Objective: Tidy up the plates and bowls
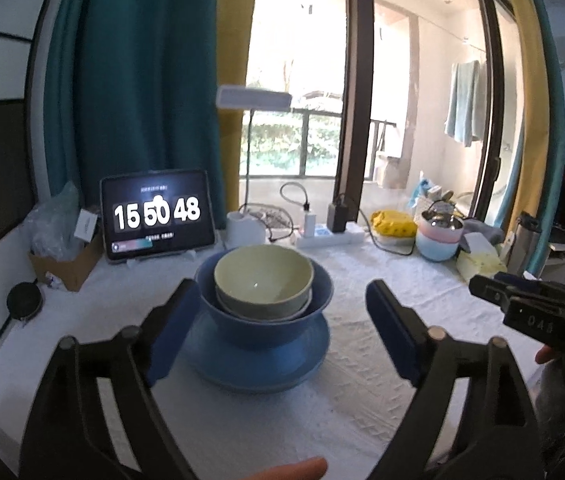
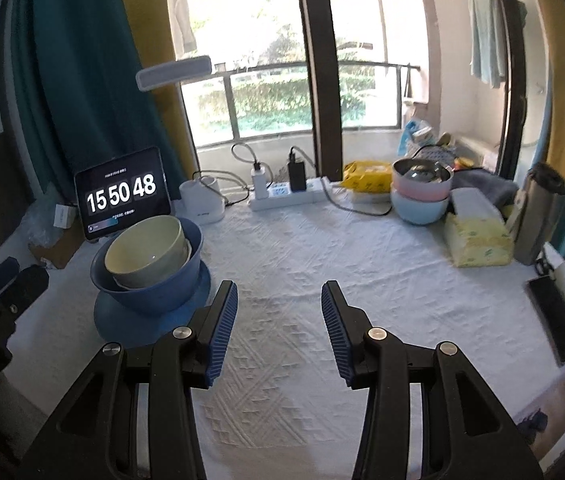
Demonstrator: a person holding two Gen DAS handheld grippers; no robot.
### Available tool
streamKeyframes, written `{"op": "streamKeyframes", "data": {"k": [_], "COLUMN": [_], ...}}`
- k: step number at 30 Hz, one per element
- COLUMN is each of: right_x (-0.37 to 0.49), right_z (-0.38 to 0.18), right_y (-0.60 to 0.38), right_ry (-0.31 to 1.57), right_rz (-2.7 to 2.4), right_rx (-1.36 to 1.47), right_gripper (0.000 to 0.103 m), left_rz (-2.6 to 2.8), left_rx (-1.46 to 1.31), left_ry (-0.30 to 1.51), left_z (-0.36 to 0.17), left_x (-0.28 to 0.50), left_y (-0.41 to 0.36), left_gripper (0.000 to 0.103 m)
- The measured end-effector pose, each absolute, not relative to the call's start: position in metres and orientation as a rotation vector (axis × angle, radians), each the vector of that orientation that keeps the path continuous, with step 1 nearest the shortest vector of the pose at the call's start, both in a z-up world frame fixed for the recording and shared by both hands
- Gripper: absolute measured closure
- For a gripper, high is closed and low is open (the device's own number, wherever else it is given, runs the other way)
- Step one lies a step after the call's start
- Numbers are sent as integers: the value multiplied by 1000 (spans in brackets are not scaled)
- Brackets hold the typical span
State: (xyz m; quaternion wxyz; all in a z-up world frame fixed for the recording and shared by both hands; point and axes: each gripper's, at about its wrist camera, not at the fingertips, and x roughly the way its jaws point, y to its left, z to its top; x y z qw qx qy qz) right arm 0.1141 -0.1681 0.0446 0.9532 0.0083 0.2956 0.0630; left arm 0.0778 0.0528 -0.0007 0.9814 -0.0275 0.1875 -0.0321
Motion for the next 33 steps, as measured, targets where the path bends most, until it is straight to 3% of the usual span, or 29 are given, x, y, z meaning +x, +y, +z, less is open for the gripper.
{"op": "streamKeyframes", "data": {"k": [5,8,14,33], "right_x": [99,91,71,21], "right_z": [54,60,76,120], "right_y": [-179,-187,-196,-208], "right_ry": [555,530,468,335], "right_rz": [110,95,63,36], "right_rx": [16,24,8,3], "right_gripper": [56,47,42,40], "left_rz": [-56,-56,-80,-64], "left_rx": [-28,-33,-41,-51], "left_ry": [304,277,253,126], "left_z": [14,21,34,69], "left_x": [59,52,39,6], "left_y": [45,43,40,41], "left_gripper": [9,8,8,8]}}
